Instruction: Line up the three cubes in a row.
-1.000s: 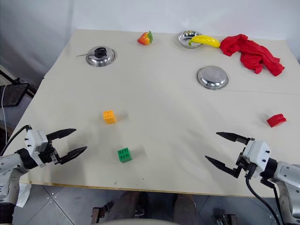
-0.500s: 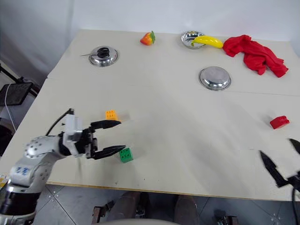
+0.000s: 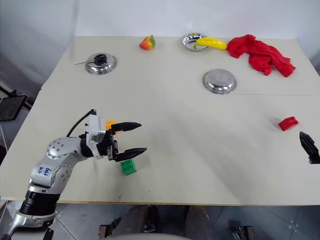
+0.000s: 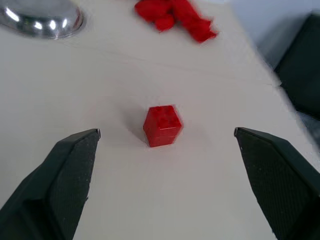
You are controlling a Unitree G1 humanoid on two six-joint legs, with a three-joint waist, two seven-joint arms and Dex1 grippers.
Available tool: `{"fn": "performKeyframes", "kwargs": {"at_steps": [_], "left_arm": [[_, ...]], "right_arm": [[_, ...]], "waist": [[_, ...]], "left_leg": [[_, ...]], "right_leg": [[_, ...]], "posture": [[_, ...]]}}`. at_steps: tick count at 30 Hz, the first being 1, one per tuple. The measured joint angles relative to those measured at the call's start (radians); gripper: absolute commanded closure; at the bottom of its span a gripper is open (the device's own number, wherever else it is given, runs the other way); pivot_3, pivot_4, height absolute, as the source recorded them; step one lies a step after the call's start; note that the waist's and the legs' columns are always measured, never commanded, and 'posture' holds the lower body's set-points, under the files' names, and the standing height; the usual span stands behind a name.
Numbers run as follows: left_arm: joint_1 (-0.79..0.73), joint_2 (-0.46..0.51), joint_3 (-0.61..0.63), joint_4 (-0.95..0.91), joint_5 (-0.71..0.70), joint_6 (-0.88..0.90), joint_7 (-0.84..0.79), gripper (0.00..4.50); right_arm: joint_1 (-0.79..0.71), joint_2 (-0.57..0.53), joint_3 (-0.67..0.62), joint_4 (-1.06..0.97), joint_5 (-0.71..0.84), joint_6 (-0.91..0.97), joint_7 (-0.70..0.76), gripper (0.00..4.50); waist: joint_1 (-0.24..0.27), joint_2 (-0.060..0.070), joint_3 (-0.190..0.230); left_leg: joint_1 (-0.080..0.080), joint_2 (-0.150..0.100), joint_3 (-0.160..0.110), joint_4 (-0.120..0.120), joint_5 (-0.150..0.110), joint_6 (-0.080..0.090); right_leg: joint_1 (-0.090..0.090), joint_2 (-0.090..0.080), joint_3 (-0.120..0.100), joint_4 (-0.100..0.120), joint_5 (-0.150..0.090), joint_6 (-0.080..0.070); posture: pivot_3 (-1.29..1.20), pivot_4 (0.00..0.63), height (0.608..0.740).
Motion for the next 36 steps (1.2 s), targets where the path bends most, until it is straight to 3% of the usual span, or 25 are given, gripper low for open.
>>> {"fn": "performKeyframes", "kwargs": {"at_steps": [5, 12, 18, 21, 28, 32, 34, 36], "left_arm": [[0.023, -0.001, 0.007, -0.026, 0.005, 0.001, 0.027, 0.03], [0.058, 0.005, 0.023, -0.069, 0.010, 0.005, 0.053, 0.03], [0.065, 0.014, 0.034, -0.082, 0.010, 0.008, 0.058, 0.03], [0.067, 0.027, 0.042, -0.083, 0.010, 0.010, 0.061, 0.00], [0.074, 0.036, 0.061, -0.084, 0.010, 0.009, 0.071, 0.00], [0.082, 0.036, 0.065, -0.084, 0.013, 0.002, 0.073, 0.00], [0.086, 0.038, 0.072, -0.080, 0.014, -0.001, 0.072, 0.00], [0.092, 0.050, 0.089, -0.073, 0.014, -0.014, 0.061, 0.00]], "right_arm": [[-0.229, -0.095, 0.160, 0.258, -0.049, 0.077, 0.058, 0.00], [-0.558, -0.109, 0.363, 0.692, -0.203, -0.040, 0.135, 0.00], [-0.770, -0.102, 0.445, 0.984, -0.297, -0.182, 0.192, 0.00], [-0.843, -0.084, 0.479, 1.086, -0.335, -0.234, 0.213, 0.61], [-0.908, -0.078, 0.516, 1.191, -0.387, -0.272, 0.262, 2.97], [-0.908, -0.081, 0.524, 1.185, -0.398, -0.294, 0.350, 2.99], [-0.887, -0.087, 0.545, 1.118, -0.395, -0.333, 0.475, 2.99], [-0.810, -0.101, 0.588, 0.918, -0.367, -0.389, 0.682, 2.99]], "waist": [[0.008, 0.001, 0.000], [-0.002, 0.001, 0.001], [-0.003, 0.001, 0.001], [-0.003, 0.001, 0.001], [-0.004, 0.002, 0.001], [-0.005, 0.002, 0.001], [-0.005, 0.003, 0.002], [-0.005, 0.004, 0.002]], "left_leg": [[-0.003, -0.003, -0.002, 0.003, -0.002, 0.004], [-0.004, -0.003, 0.000, 0.003, -0.002, 0.004], [-0.004, -0.003, 0.000, 0.003, -0.002, 0.004], [-0.004, -0.002, 0.000, 0.003, -0.002, 0.003], [-0.005, -0.003, 0.000, 0.003, -0.002, 0.003], [-0.005, -0.002, 0.000, 0.003, -0.002, 0.003], [-0.005, -0.002, 0.000, 0.003, -0.002, 0.003], [-0.005, -0.001, 0.000, 0.003, -0.002, 0.002]], "right_leg": [[0.001, -0.003, -0.002, -0.002, 0.001, 0.001], [0.001, -0.002, -0.003, -0.004, 0.002, 0.004], [0.001, -0.002, -0.003, -0.006, 0.002, 0.004], [0.001, -0.001, -0.003, -0.006, 0.002, 0.004], [0.001, -0.001, -0.003, -0.007, 0.002, 0.004], [0.001, -0.001, -0.003, -0.007, 0.002, 0.005], [0.001, -0.001, -0.003, -0.007, 0.003, 0.005], [0.001, 0.000, -0.003, -0.007, 0.003, 0.005]], "posture": [[0.00, 0.150, 0.740], [0.00, 0.150, 0.740], [0.00, 0.150, 0.740], [0.00, 0.150, 0.740], [0.00, 0.150, 0.740], [0.00, 0.150, 0.740], [0.00, 0.150, 0.740], [0.00, 0.150, 0.740]]}}
